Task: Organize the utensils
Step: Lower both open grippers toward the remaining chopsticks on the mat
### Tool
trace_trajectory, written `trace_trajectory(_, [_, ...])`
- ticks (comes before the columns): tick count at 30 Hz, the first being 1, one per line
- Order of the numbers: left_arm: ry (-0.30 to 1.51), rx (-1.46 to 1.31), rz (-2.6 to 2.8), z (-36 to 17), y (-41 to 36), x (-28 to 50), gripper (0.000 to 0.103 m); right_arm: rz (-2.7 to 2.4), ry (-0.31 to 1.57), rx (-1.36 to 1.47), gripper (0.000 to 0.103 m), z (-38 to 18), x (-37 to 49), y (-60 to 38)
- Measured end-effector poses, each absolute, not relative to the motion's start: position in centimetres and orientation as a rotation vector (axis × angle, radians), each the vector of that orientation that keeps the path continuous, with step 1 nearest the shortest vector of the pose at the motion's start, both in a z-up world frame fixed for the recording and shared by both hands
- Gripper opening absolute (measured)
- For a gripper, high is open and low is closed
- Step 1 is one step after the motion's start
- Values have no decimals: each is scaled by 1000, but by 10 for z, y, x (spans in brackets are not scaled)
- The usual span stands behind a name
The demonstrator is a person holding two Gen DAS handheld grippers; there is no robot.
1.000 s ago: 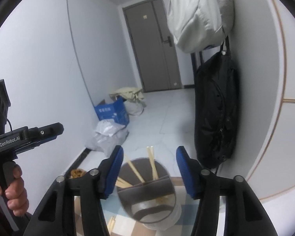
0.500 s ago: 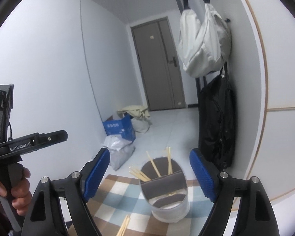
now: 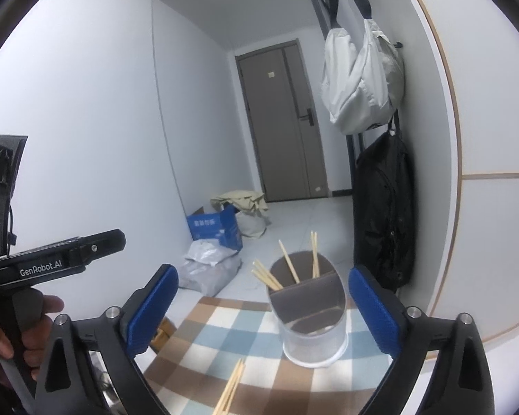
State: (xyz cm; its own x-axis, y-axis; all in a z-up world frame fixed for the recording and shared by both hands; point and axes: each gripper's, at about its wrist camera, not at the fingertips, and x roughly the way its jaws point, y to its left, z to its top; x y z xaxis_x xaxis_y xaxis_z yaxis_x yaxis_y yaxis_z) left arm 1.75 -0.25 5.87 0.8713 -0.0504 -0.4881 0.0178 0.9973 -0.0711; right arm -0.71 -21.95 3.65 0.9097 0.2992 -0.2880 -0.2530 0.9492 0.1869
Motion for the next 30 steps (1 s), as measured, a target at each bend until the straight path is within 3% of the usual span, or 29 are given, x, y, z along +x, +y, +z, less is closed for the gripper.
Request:
trace_trajectory(15, [567,-75,-9,-3,15,12,100,306,497,119,98,-29,-7,-191])
trace_trajectory(19, [603,-94,2,-21,23,19,100,338,579,93,87,-45,3,-180])
trace_trajectory(24, [617,-131,27,-31,41,25,100,343,661,53,82,-64,15,-166])
trace_trajectory(30, [639,-178,43,-35,58,35,100,342,817,-10,59,-94,45,-147])
